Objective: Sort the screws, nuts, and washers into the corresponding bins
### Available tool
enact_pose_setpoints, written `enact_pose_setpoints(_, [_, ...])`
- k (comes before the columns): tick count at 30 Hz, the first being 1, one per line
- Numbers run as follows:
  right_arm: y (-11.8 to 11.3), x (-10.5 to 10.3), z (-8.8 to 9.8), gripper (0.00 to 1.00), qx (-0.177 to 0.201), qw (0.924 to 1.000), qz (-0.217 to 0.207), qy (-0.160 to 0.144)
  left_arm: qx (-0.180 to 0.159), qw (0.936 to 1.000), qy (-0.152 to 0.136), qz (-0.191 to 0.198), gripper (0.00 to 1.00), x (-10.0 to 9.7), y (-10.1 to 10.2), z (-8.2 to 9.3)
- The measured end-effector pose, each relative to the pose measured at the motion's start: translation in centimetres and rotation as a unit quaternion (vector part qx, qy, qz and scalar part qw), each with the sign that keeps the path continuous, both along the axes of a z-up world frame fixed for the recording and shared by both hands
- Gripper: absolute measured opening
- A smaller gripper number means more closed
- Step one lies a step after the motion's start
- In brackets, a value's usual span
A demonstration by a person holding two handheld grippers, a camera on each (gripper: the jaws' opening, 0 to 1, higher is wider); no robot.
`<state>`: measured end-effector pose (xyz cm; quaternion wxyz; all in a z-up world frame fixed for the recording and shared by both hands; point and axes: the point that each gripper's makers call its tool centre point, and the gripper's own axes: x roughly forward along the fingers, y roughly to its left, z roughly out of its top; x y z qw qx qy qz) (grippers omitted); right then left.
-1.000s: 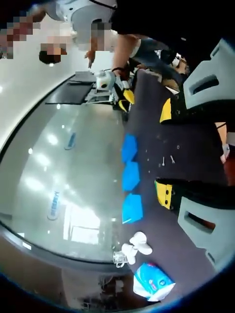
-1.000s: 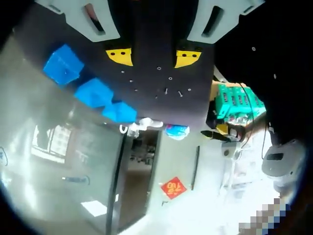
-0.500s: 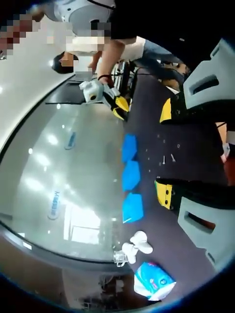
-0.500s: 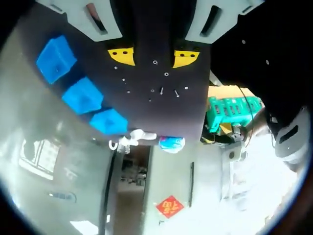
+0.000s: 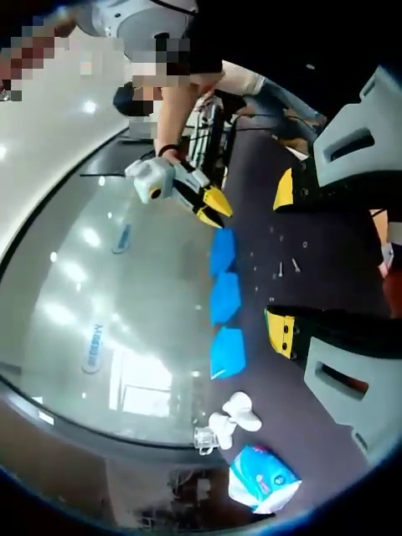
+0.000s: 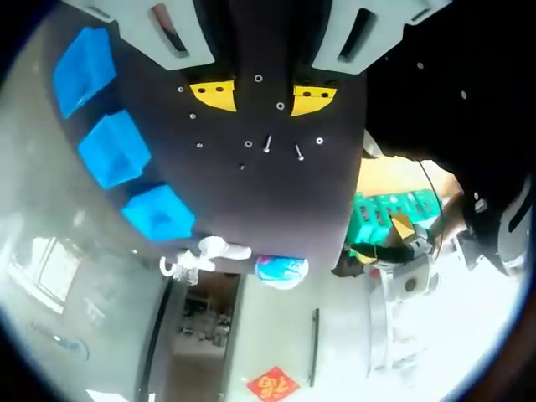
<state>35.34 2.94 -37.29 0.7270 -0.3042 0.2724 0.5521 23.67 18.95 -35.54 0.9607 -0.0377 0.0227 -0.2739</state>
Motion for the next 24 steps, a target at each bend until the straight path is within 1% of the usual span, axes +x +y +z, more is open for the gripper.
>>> enact_pose_setpoints(2, [0.6, -0.3, -0.9, 0.19, -0.013, 0.9999, 0.003, 0.007, -0.002, 1.0, 0.002, 0.003, 0.38, 0.0, 0.2, -0.1])
enact_pose_setpoints(4, [1.2, 0.2, -1.3, 0.19, -0.021, 0.9997, -0.002, 0.014, -0.001, 1.0, 0.003, 0.005, 0.38, 0.0, 0.4, -0.2])
enact_pose_setpoints(7, [2.3, 0.2, -2.4, 0.18, -0.037, 0.9989, -0.006, 0.03, -0.002, 1.0, 0.003, 0.005, 0.38, 0.1, 0.5, -0.3])
enact_pose_setpoints(10, [3.7, 0.0, -3.4, 0.18, -0.054, 0.9979, 0.003, 0.034, 0.001, 1.0, 0.004, 0.004, 0.38, 0.1, 0.5, -0.3])
enact_pose_setpoints(13, [4.3, 0.3, -4.3, 0.18, -0.081, 0.996, 0.013, 0.035, 0.002, 1.0, 0.003, 0.002, 0.38, 0.2, 0.4, -0.2])
enact_pose_setpoints(16, [5.2, 0.6, -5.1, 0.18, -0.095, 0.9947, 0.019, 0.035, 0.0, 1.0, 0.002, 0.004, 0.38, 0.2, 0.5, -0.1])
enact_pose_setpoints(18, [5.2, 0.7, -5.9, 0.17, -0.111, 0.9927, 0.018, 0.041, 0.0, 1.0, 0.002, 0.007, 0.38, 0.2, 0.7, -0.1])
enact_pose_setpoints(24, [6.1, 1.2, -7.3, 0.16, -0.132, 0.9898, 0.019, 0.052, 0.003, 0.9999, 0.002, 0.011, 0.38, 0.1, 1.0, -0.1])
